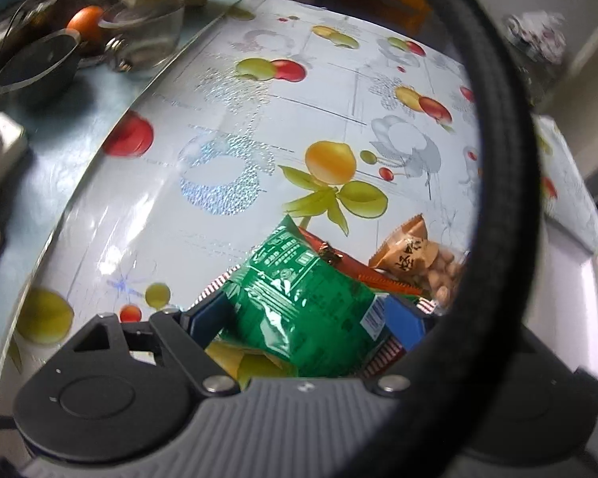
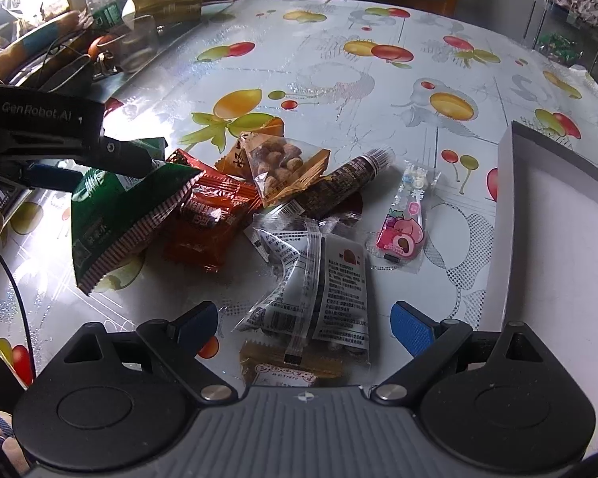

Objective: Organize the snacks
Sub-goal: 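Grasp the green chip bag with the left tool while the right tool grasps the clear printed packet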

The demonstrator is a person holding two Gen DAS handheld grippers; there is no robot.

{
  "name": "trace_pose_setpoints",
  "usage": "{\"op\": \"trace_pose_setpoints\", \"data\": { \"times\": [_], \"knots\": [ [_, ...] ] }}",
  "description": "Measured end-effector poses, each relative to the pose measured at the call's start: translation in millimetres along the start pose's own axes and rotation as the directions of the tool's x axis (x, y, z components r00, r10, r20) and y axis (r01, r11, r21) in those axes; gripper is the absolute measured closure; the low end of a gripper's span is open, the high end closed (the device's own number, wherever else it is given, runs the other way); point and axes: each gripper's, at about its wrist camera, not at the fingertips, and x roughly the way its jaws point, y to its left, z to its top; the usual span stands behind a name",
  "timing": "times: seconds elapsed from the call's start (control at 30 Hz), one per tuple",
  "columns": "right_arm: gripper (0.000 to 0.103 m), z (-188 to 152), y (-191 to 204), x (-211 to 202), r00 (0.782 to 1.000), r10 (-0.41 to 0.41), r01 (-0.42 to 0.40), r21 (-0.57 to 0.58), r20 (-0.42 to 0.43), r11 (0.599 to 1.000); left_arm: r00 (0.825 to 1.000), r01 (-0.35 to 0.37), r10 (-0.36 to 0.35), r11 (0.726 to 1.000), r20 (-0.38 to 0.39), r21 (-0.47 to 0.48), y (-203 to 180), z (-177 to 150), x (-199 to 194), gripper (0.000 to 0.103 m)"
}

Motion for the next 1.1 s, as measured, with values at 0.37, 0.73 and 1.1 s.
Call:
{"op": "trace_pose_setpoints", "data": {
  "times": [0.37, 0.73, 1.1],
  "knots": [
    [0.012, 2.4, 1.0, 12.7, 1.0, -0.016, 0.016, -0.025, -0.012, 1.0, 1.0, 0.015, -0.019, 0.99, 0.025, 0.138, -14.2, -3.9, 6.3, 0.032],
    [0.026, 4.6, -3.3, 22.1, 1.0, -0.015, 0.015, -0.004, -0.009, 1.0, 0.997, 0.049, -0.06, 0.971, 0.042, 0.233, -18.9, -9.9, -1.3, 0.049],
    [0.042, 7.3, -7.5, 17.1, 0.999, 0.041, -0.042, 0.025, 0.028, 0.999, 0.992, 0.061, -0.094, 0.948, 0.089, 0.312, -21.8, -16.1, -18.7, 0.052]
  ]
}}
